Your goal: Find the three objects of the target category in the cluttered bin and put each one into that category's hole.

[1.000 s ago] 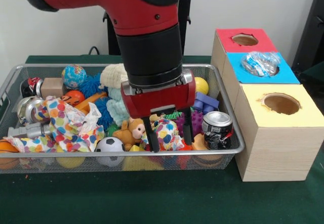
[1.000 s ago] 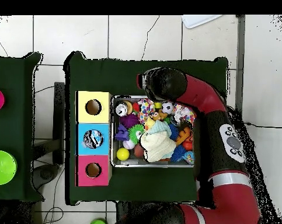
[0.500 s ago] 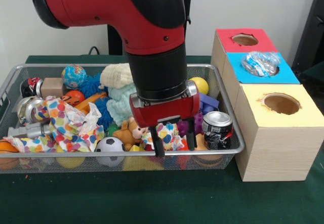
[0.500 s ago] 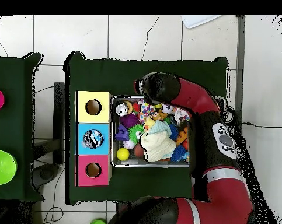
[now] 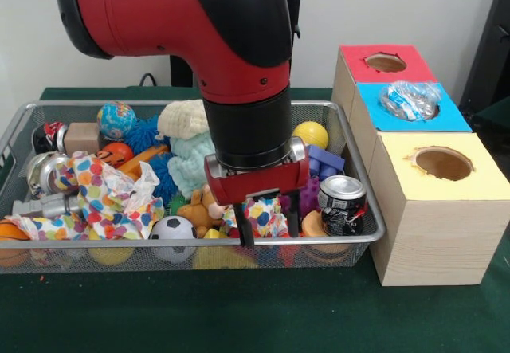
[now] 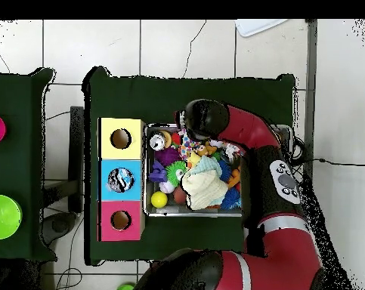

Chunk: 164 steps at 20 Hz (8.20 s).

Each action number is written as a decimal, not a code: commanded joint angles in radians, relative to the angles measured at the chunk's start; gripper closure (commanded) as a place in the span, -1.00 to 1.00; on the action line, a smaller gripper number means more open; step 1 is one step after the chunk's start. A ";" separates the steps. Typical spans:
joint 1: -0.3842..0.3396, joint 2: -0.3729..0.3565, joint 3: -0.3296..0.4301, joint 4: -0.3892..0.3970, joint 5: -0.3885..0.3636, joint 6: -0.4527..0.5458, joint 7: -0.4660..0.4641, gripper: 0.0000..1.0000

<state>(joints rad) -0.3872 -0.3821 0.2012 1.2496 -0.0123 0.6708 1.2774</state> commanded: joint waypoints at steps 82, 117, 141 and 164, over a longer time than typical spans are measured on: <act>0.260 0.310 -0.511 -0.288 -0.251 0.113 -0.013 -1.00; 0.159 0.285 -0.441 -0.313 -0.438 0.049 -0.087 -1.00; -0.175 0.159 0.073 0.135 0.136 0.225 0.088 -1.00; -0.137 0.154 0.098 0.197 0.260 0.120 0.174 -1.00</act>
<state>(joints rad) -0.5506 -0.2353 0.1837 1.2894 0.1959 0.7688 1.2776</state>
